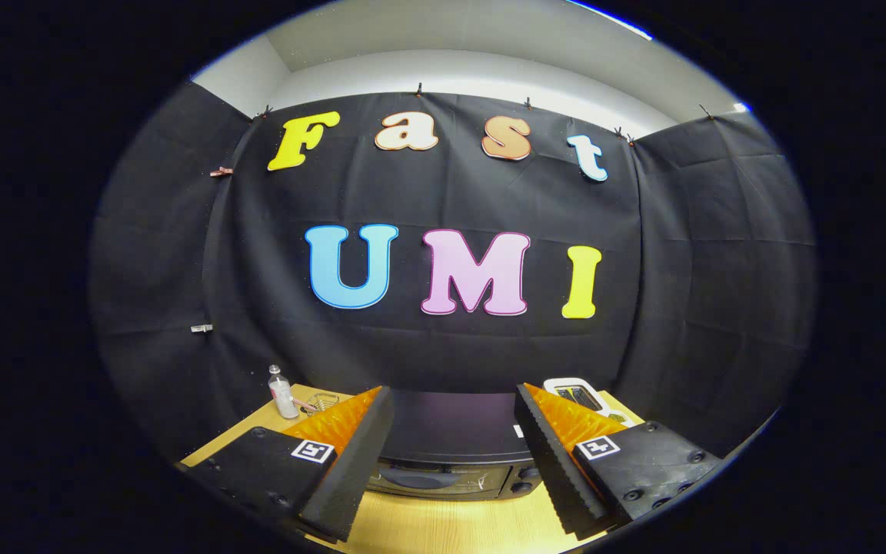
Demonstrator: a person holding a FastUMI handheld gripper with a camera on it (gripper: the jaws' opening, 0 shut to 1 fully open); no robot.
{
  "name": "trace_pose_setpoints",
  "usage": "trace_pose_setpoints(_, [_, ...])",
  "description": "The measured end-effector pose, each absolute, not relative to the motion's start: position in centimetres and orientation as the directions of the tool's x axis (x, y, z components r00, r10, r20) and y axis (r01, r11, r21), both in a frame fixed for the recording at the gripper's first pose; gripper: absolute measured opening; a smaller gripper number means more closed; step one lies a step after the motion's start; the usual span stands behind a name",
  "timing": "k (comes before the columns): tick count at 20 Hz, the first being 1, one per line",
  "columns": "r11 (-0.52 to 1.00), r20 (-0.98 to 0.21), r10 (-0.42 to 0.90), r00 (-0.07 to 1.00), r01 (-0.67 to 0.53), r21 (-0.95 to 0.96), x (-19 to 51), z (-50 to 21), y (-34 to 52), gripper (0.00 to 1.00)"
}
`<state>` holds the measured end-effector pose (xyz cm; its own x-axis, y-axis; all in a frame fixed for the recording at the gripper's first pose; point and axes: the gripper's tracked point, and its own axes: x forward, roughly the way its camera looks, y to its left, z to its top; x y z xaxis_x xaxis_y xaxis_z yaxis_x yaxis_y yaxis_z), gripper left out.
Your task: Open the toaster oven, put the food inside, and close the toaster oven door.
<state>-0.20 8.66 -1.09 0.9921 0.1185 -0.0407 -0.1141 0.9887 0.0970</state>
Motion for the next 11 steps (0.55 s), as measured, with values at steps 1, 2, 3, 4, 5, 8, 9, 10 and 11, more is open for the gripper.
trace_pose_setpoints(1, [0.989,-0.037,0.121,0.992,-0.117,0.092,-0.11,-0.97,8.73,0.98])
trace_pose_setpoints(2, [0.989,-0.036,0.122,0.992,-0.118,0.091,-0.09,-0.96,8.83,0.98])
trace_pose_setpoints(3, [0.988,-0.035,0.126,0.991,-0.122,0.091,-0.12,-0.91,8.93,0.98])
trace_pose_setpoints(4, [0.988,-0.036,0.125,0.991,-0.121,0.093,-0.07,-0.94,8.98,0.98])
trace_pose_setpoints(5, [0.988,-0.039,0.127,0.991,-0.122,0.097,-0.07,-1.03,8.93,0.98])
trace_pose_setpoints(8, [0.988,-0.044,0.124,0.991,-0.119,0.102,-0.07,-1.23,8.83,0.99])
trace_pose_setpoints(9, [0.988,-0.046,0.122,0.991,-0.117,0.104,-0.13,-1.22,8.76,0.99])
trace_pose_setpoints(10, [0.988,-0.045,0.121,0.992,-0.116,0.105,-0.03,-1.13,8.79,0.99])
trace_pose_setpoints(11, [0.988,-0.041,0.122,0.992,-0.117,0.104,0.01,-1.04,8.83,0.99])
